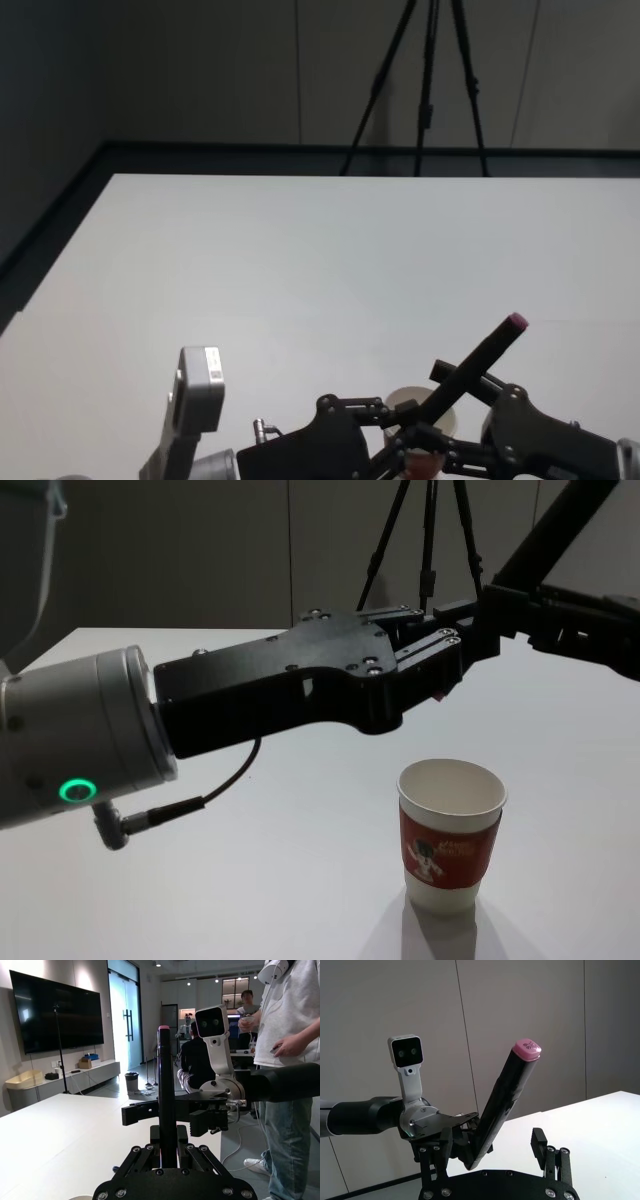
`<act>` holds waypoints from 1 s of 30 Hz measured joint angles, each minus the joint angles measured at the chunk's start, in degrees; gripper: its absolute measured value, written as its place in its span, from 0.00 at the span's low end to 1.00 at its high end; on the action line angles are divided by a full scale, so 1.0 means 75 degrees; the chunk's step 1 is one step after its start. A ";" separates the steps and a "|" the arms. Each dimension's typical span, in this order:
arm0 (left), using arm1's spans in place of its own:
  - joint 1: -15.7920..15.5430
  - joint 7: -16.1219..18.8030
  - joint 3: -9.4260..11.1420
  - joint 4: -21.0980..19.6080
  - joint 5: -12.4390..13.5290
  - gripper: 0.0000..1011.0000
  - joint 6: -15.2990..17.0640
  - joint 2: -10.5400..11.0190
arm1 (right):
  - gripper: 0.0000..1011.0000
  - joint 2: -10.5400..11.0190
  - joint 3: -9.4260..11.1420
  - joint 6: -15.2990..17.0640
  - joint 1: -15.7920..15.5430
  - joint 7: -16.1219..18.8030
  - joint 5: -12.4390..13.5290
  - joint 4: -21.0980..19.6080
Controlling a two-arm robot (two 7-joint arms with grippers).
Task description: Place the pen into the pen holder.
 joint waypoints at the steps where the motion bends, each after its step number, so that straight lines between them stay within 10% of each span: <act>1: 0.0000 0.0000 0.0000 0.0000 0.0000 0.18 0.0000 0.0000 | 0.99 -0.0009 -0.0005 -0.0003 0.0004 -0.0005 -0.0007 0.0002; 30: 0.0000 0.0000 0.0000 0.0000 0.0000 0.18 0.0000 0.0000 | 0.98 -0.0160 -0.0117 -0.0021 0.0055 -0.0084 -0.0123 0.0010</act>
